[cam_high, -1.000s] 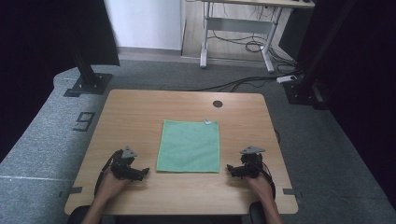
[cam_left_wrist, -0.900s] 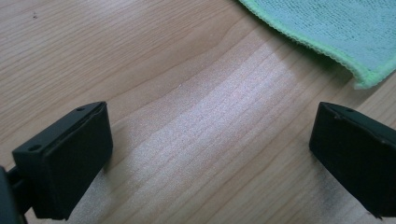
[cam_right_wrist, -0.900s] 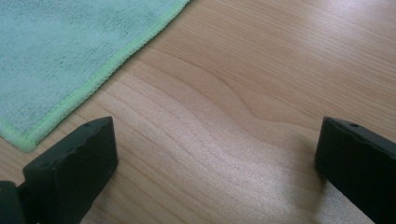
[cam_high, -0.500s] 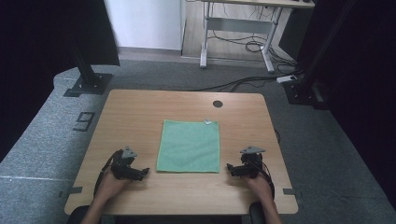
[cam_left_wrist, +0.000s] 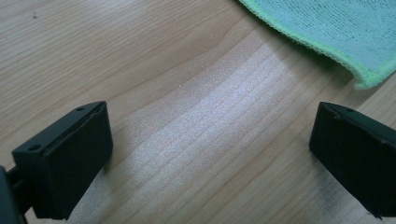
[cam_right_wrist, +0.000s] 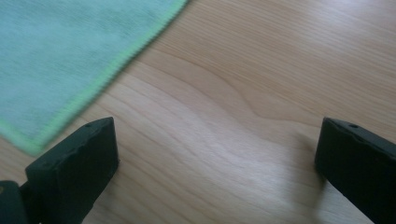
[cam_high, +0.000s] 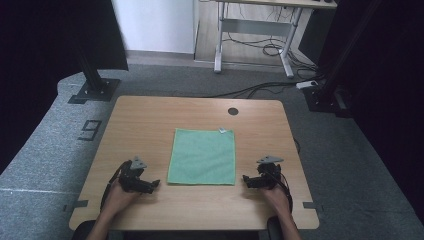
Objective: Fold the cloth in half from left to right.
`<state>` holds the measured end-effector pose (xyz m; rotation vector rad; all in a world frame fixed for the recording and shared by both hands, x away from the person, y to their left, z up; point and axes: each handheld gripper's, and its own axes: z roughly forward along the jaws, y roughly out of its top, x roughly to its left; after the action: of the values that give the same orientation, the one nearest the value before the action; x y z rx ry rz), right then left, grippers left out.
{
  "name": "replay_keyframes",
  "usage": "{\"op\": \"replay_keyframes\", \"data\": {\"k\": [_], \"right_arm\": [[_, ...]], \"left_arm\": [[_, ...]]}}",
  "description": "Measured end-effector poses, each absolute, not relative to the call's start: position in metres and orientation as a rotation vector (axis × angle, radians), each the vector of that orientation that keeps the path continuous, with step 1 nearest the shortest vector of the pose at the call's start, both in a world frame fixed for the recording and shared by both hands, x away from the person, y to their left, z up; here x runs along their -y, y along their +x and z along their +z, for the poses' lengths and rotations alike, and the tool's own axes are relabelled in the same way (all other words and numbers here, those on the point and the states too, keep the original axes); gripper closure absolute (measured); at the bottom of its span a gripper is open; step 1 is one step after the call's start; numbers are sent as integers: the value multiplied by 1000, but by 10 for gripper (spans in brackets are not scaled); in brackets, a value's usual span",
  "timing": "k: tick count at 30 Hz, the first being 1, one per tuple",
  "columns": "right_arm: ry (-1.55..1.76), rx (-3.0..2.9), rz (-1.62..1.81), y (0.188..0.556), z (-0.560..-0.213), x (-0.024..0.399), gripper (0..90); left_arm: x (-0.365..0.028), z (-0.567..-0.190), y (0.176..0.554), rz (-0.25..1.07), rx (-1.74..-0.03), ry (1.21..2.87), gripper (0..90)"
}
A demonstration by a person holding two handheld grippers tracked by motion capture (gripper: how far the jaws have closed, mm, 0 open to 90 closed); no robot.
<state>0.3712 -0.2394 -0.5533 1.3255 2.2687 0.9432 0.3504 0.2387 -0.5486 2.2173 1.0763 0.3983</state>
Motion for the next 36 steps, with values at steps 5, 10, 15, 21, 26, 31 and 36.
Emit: {"op": "replay_keyframes", "data": {"k": [5,10,15,21,26,31,36], "right_arm": [[1307,-2285,989,367,-547,223,0],[1261,-2293,1015,363,-543,204,0],[1240,-2305,967,364,-544,194,7],[1241,-2328,908,365,-550,193,27],[1255,-2325,892,364,-549,195,28],[1293,-2317,893,363,-550,205,30],[1309,-2295,860,362,-548,218,29]], "left_arm": [[-239,-549,350,398,-1076,2217,0],[-239,-549,351,398,-1077,2217,0],[-238,-549,351,399,-1080,2215,0],[-238,-548,353,397,-1089,2214,0],[-236,-547,355,391,-1101,2225,0],[-235,-543,357,398,-1105,2208,0],[-231,-539,360,418,-1102,2184,0]]}}
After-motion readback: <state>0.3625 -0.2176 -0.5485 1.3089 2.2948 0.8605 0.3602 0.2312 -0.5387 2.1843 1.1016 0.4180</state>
